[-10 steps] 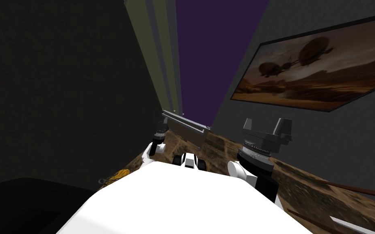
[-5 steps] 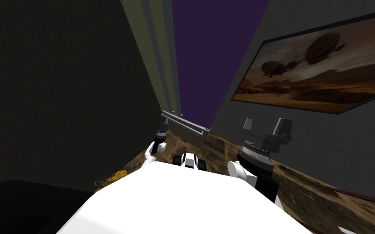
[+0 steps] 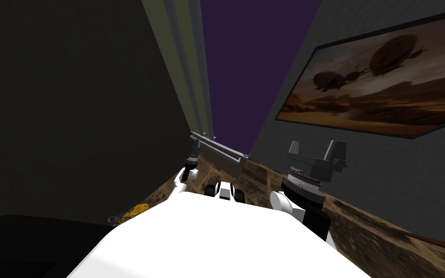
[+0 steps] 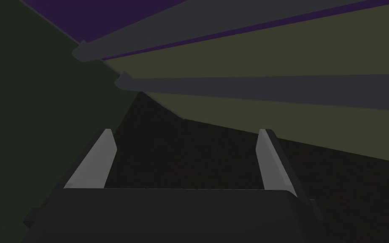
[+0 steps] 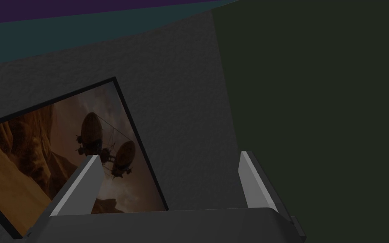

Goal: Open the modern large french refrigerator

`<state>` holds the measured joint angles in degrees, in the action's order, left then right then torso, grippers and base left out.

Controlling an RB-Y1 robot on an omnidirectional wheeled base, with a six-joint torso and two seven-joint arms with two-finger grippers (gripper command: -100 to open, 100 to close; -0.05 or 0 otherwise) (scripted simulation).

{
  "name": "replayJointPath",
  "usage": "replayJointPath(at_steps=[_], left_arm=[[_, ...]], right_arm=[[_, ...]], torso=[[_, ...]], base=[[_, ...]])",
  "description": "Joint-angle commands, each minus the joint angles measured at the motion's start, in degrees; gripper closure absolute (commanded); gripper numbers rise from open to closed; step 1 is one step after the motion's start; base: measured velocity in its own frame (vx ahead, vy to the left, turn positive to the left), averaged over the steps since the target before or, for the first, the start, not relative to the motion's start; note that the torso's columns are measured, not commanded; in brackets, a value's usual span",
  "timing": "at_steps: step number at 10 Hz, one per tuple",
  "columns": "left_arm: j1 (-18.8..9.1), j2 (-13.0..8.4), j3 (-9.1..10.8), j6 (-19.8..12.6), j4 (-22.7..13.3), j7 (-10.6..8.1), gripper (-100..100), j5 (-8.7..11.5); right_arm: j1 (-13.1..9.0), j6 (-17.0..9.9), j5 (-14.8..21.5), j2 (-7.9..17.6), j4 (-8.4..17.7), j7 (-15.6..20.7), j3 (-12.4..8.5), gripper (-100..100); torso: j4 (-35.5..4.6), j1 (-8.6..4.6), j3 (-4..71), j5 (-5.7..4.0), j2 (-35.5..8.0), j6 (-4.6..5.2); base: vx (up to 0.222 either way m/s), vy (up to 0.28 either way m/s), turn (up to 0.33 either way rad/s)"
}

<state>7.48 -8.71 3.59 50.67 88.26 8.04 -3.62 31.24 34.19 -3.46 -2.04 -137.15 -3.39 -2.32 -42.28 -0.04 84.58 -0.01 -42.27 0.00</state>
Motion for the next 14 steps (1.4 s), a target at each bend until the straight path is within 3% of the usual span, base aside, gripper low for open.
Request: replayJointPath(at_steps=[1, 14], left_arm=[[-1.90, -0.05, 0.28, 1.53, -4.42, 1.31, -100, -0.10], [-9.70, -0.45, 1.62, 6.56, -23.68, 5.97, -100, -0.31]], right_arm=[[0.00, 0.00, 0.00, 0.00, 0.00, 0.00, 0.00, 0], [0.00, 0.00, 0.00, 0.00, 0.00, 0.00, 0.00, 0]], torso=[[0.00, 0.03, 0.00, 0.01, -0.02, 0.00], [0.00, 0.07, 0.00, 0.02, 0.00, 0.00]], base=[[0.062, -0.042, 0.031], [0.052, -0.043, 0.021]])
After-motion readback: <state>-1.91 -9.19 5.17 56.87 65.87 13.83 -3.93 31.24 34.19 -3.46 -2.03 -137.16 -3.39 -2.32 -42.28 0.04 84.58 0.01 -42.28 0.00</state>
